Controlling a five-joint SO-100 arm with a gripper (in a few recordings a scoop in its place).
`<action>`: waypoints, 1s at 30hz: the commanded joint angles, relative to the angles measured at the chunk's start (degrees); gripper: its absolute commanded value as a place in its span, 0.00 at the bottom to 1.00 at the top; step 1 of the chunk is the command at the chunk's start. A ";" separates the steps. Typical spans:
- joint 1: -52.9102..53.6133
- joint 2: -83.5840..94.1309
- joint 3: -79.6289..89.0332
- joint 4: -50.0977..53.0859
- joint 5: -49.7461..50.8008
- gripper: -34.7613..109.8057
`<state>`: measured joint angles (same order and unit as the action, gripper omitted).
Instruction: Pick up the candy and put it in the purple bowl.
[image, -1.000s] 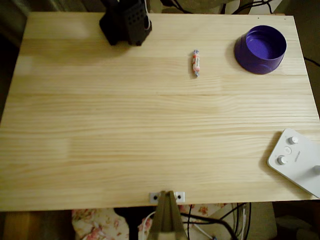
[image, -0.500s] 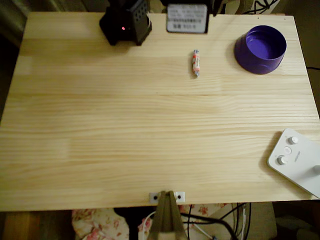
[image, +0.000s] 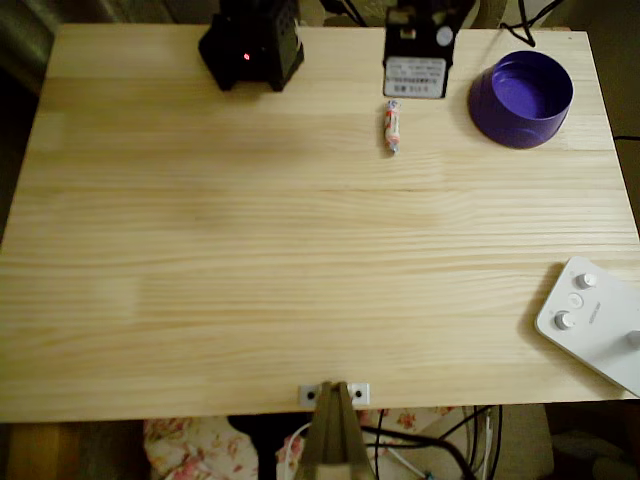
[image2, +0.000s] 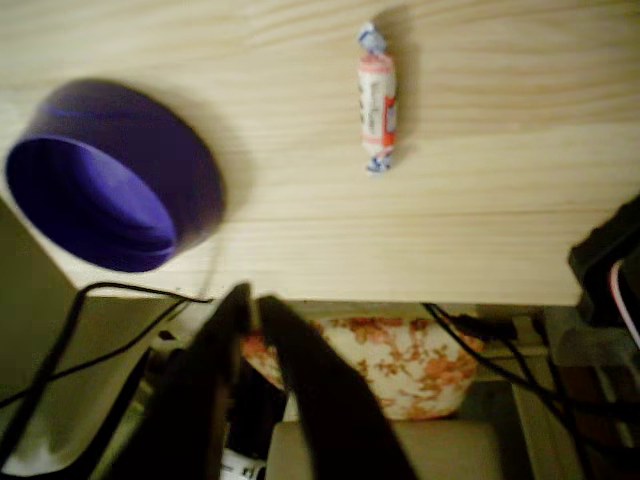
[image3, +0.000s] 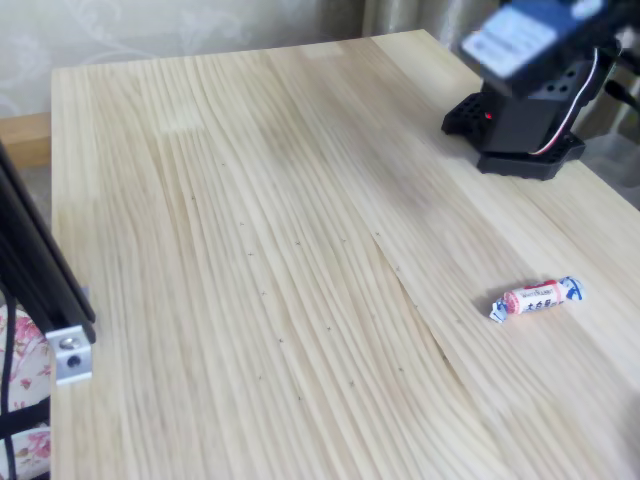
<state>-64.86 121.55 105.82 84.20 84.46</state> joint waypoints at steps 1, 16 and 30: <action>-1.67 -0.79 -0.09 -0.35 -3.16 0.24; -7.47 0.18 10.11 -5.62 -5.71 0.23; 0.18 -1.41 14.59 -9.49 -15.21 0.29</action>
<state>-64.42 120.23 122.87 75.15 68.73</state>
